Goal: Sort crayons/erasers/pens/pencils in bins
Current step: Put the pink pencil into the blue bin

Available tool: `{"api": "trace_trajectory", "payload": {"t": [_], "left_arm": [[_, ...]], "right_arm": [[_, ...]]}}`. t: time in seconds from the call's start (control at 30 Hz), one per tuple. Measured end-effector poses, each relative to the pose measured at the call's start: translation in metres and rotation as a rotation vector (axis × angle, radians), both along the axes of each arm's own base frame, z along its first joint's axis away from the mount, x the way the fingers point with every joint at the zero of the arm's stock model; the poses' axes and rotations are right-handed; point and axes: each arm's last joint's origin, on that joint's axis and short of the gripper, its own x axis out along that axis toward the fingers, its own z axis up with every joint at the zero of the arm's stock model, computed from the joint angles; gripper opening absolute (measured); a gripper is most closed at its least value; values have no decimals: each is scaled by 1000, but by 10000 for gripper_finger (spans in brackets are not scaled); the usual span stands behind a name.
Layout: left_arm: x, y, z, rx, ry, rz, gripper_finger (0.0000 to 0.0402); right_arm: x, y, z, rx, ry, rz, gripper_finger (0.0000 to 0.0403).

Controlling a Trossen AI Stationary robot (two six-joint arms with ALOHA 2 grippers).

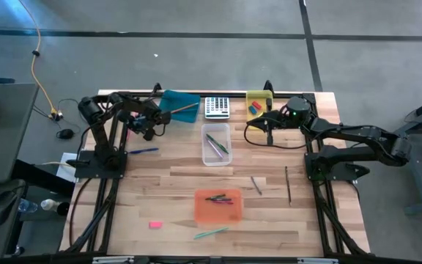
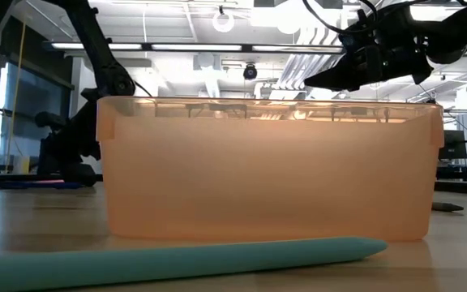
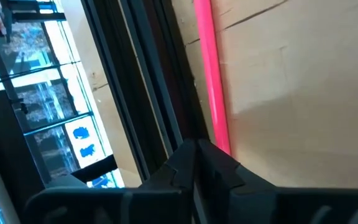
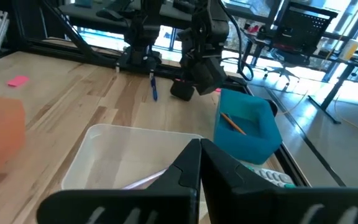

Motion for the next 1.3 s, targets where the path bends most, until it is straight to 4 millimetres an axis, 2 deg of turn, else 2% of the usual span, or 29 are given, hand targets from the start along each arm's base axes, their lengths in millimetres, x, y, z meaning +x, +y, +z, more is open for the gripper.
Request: {"api": "trace_trajectory", "payload": {"t": [0.93, 1.13, 1.3], "left_arm": [[-5, 5, -3, -130, -105, 25, 0], [-4, 2, 4, -132, -148, -9, 0], [0, -9, 11, -161, -203, -87, 0]], "right_arm": [[0, 0, 0, 0, 0, 0, 0], [0, 0, 0, -1, -2, 0, 0], [0, 0, 0, -2, -2, 0, 0]]}}
